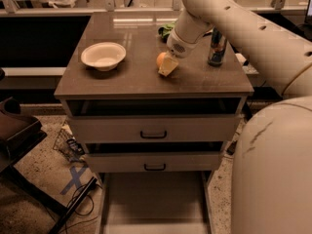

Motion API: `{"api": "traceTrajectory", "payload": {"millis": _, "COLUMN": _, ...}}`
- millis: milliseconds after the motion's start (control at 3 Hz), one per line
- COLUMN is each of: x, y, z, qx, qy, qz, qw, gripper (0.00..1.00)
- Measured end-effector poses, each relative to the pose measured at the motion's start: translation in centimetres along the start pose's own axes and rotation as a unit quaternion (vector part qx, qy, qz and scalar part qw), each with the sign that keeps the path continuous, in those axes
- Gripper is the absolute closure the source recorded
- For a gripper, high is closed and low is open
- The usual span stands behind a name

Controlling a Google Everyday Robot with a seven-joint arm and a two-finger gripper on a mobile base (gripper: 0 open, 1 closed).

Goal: Pick orange from bottom drawer and place on counter

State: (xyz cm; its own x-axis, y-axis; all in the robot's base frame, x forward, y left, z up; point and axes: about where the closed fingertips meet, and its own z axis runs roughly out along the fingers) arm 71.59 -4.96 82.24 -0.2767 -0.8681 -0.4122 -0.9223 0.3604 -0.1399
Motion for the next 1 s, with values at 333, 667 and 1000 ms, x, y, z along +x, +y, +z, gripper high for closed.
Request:
{"api": "traceTrajectory", "payload": {"millis": 333, "x": -0.05, "y": 0.02, "z": 0.03, "qx": -0.001, "qy": 0.000, "qz": 0.000, "qw": 1.0000, "gripper": 0.04}}
{"api": "traceTrajectory", "payload": {"millis": 667, "x": -0.08, "y": 0.02, "z": -0.01, "qx": -0.001, "qy": 0.001, "qz": 0.000, "qw": 1.0000, "gripper": 0.00}}
{"api": "traceTrajectory", "payload": {"millis": 1000, "x": -0.08, "y": 0.02, "z": -0.01, "qx": -0.001, "qy": 0.001, "qz": 0.000, "qw": 1.0000, "gripper": 0.00}}
